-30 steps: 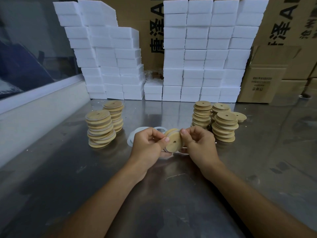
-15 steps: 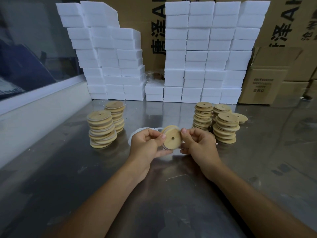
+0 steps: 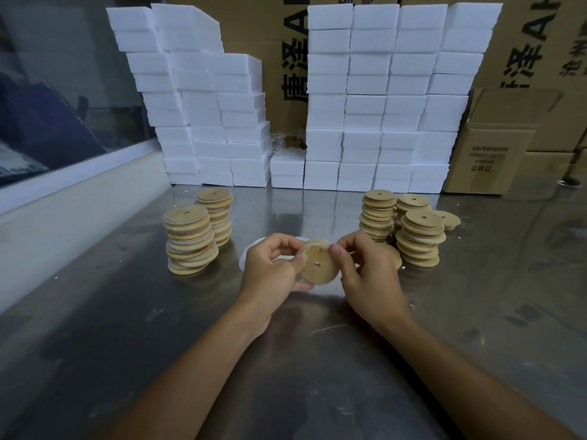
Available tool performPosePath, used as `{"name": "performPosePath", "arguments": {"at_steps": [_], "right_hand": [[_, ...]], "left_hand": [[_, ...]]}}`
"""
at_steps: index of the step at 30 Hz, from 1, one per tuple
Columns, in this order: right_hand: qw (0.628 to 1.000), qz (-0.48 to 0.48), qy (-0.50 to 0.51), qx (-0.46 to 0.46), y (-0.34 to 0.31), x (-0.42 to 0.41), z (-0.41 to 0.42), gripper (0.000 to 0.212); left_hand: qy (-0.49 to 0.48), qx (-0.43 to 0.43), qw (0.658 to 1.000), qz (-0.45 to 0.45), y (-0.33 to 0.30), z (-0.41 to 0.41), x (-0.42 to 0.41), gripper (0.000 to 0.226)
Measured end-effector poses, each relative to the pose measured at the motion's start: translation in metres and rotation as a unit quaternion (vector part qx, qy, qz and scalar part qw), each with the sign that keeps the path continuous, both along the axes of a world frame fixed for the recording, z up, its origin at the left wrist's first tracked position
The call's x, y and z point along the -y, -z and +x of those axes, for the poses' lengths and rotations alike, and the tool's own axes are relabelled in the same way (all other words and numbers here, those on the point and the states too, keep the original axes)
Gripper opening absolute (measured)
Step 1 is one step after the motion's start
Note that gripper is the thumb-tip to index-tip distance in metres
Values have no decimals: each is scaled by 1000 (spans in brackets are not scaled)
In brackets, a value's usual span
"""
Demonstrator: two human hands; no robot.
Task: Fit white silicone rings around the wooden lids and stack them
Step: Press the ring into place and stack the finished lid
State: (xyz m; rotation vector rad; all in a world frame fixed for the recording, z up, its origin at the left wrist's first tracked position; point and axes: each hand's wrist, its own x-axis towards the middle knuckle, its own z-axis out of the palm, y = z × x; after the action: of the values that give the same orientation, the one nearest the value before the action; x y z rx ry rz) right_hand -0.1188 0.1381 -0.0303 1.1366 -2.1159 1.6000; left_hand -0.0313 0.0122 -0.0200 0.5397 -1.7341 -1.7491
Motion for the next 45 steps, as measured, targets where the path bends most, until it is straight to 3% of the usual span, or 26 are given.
{"name": "performPosePath", "arguments": {"at_steps": [5,13,21,26,32,34,39,45], "right_hand": [[1000,8,-24,-16,1,1,0,10],[993,-11,-41,109,1,2,-4,16],[984,-22,-44,169,-1,3,-4,20],[984,-25,-66,162,-2,1,-2,17],[977,-12,-78,199,0,1,-6,18],[979,-13,-70,189,1,2,-7,17],[990,-30,-16,134,4,2,-8,17],[997,-39,22,69,3,3,-8,17]], "left_hand": [[13,-3,1000,-7,3,-1,-2,15],[34,-5,999,-22,3,-3,-5,14],[50,-7,998,-33,2,-3,-7,14],[30,-1,997,68,-2,-1,-6,15],[55,-59,979,185,-9,2,-5,10],[54,-53,985,158,-8,2,-5,10],[10,9,998,-60,-2,0,-2,11],[5,55,991,-126,0,0,5,14]]}}
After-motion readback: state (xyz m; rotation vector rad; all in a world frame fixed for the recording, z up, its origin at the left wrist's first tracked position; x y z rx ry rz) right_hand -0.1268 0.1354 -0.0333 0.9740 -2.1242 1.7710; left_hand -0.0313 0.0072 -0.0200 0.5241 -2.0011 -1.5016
